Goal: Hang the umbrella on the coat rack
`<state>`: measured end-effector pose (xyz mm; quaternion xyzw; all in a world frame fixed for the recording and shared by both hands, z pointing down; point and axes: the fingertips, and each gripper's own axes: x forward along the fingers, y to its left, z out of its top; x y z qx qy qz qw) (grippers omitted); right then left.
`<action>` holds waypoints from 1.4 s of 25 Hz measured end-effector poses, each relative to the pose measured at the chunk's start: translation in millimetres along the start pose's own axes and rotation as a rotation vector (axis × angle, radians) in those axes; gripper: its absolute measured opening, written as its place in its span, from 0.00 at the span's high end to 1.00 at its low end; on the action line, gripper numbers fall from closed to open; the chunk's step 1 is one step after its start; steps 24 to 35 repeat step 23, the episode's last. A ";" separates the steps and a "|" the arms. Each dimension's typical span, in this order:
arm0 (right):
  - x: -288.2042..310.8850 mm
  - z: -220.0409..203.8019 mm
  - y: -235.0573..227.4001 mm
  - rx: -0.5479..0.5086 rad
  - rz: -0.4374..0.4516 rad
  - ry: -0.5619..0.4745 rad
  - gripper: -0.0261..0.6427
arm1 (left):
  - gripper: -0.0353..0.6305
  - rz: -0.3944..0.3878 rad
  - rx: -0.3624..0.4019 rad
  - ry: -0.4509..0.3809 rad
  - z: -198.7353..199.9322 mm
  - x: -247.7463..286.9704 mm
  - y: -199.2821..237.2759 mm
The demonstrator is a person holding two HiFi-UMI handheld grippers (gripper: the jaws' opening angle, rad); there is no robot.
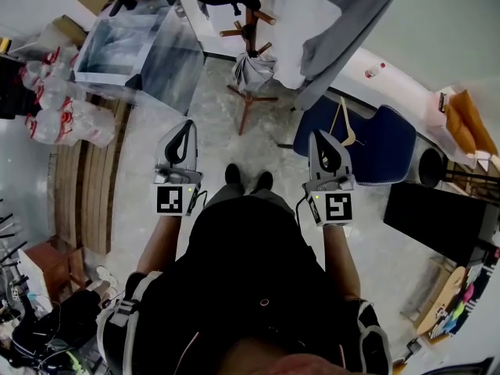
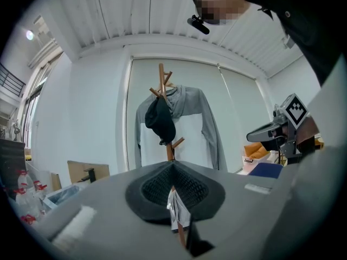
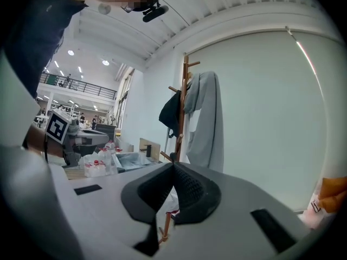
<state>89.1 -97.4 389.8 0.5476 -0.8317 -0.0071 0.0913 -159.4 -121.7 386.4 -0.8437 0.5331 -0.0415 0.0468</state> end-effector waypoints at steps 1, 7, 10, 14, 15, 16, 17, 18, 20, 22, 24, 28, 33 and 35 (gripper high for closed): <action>0.2 -0.9 -0.7 0.000 -0.002 0.002 0.96 | 0.95 0.000 0.000 -0.004 0.5 0.1 -0.7; -0.5 -1.7 -0.9 -0.008 -0.004 0.013 0.96 | 0.95 -0.005 -0.011 -0.007 0.7 0.2 -4.1; -0.2 -2.0 -1.1 -0.003 -0.001 0.021 0.96 | 0.95 -0.009 -0.007 -0.006 2.1 0.6 -4.0; 3.9 -0.4 -3.0 -0.014 0.000 0.008 0.96 | 0.95 -0.007 -0.008 -0.011 2.2 4.2 -3.1; 3.5 -1.5 -2.4 -0.013 -0.001 0.009 0.96 | 0.95 -0.007 -0.009 -0.015 2.6 3.8 -3.4; 2.2 -3.1 -1.1 -0.008 -0.002 0.012 0.96 | 0.95 -0.008 -0.010 -0.014 2.2 2.3 -4.1; 0.9 -4.6 0.2 -0.004 -0.002 0.015 0.96 | 0.95 -0.009 -0.011 -0.009 1.1 0.8 -4.7; 0.5 -5.5 1.0 -0.001 -0.001 0.017 0.96 | 0.95 -0.010 -0.011 -0.006 0.4 0.3 -5.0; 2.0 -5.1 0.8 -0.006 0.002 0.017 0.96 | 0.95 -0.012 -0.011 -0.010 0.7 1.5 -5.0; 3.6 -3.7 0.2 -0.016 0.004 0.017 0.96 | 0.95 -0.011 -0.011 -0.011 0.6 2.4 -5.1; 4.2 -3.2 -0.1 -0.020 0.004 0.018 0.96 | 0.95 -0.010 -0.011 -0.010 0.2 2.6 -5.1; 4.2 -3.2 -0.1 -0.020 0.004 0.018 0.96 | 0.95 -0.010 -0.011 -0.010 0.2 2.6 -5.1; 4.2 -3.2 -0.1 -0.020 0.004 0.018 0.96 | 0.95 -0.010 -0.011 -0.010 0.2 2.6 -5.1; 4.2 -3.2 -0.1 -0.020 0.004 0.018 0.96 | 0.95 -0.010 -0.011 -0.010 0.2 2.6 -5.1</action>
